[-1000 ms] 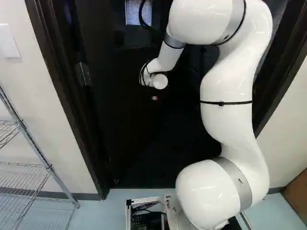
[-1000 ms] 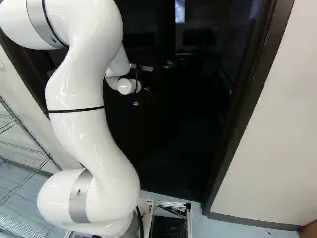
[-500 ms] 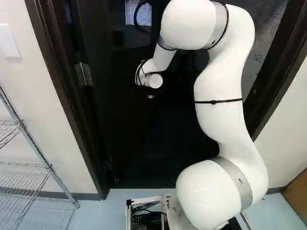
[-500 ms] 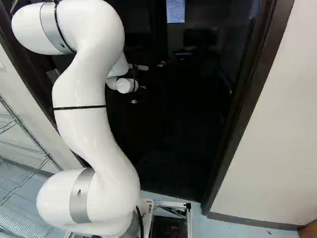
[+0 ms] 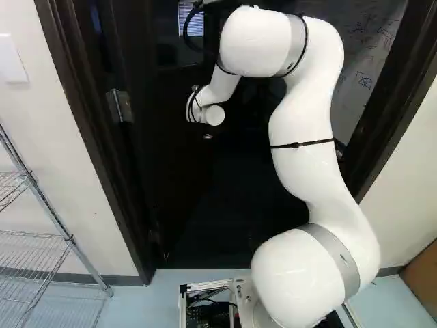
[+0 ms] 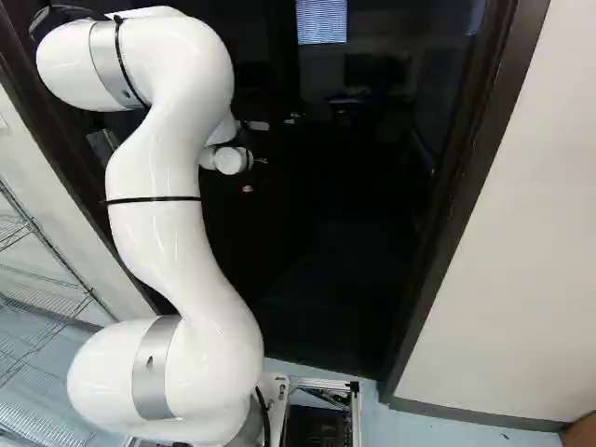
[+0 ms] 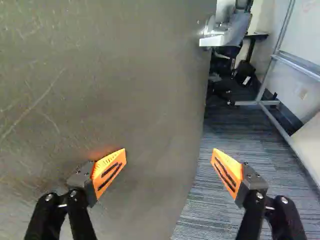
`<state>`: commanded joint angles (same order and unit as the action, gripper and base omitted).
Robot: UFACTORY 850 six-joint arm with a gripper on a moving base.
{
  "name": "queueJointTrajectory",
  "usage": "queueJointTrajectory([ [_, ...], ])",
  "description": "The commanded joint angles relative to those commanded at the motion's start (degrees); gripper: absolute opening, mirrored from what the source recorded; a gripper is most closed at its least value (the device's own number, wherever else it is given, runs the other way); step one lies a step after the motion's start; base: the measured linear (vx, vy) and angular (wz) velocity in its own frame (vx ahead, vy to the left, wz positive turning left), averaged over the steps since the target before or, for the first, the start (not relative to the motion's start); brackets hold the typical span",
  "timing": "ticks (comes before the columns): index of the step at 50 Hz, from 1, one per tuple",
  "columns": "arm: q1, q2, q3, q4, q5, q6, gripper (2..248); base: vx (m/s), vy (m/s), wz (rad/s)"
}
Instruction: Open the door and move inside
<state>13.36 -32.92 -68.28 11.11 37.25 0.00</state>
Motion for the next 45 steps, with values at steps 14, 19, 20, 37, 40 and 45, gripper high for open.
queueJointTrajectory([
  [14,1.4,-3.2,-4.2,-2.3,0.0,0.0,247,0.000,0.000,0.000],
  [19,1.9,-4.3,-5.8,-3.2,0.0,0.0,247,0.000,0.000,0.000],
  [20,2.0,-4.6,-6.1,-3.4,0.0,0.0,247,0.000,0.000,0.000],
  [37,3.5,-8.8,-11.9,-6.2,0.0,0.0,247,0.000,0.000,0.000],
  [40,3.8,-9.6,-13.0,-6.7,0.0,0.0,247,0.000,0.000,0.000],
  [45,4.2,-10.9,-14.8,-7.5,0.0,0.0,247,0.000,0.000,0.000],
])
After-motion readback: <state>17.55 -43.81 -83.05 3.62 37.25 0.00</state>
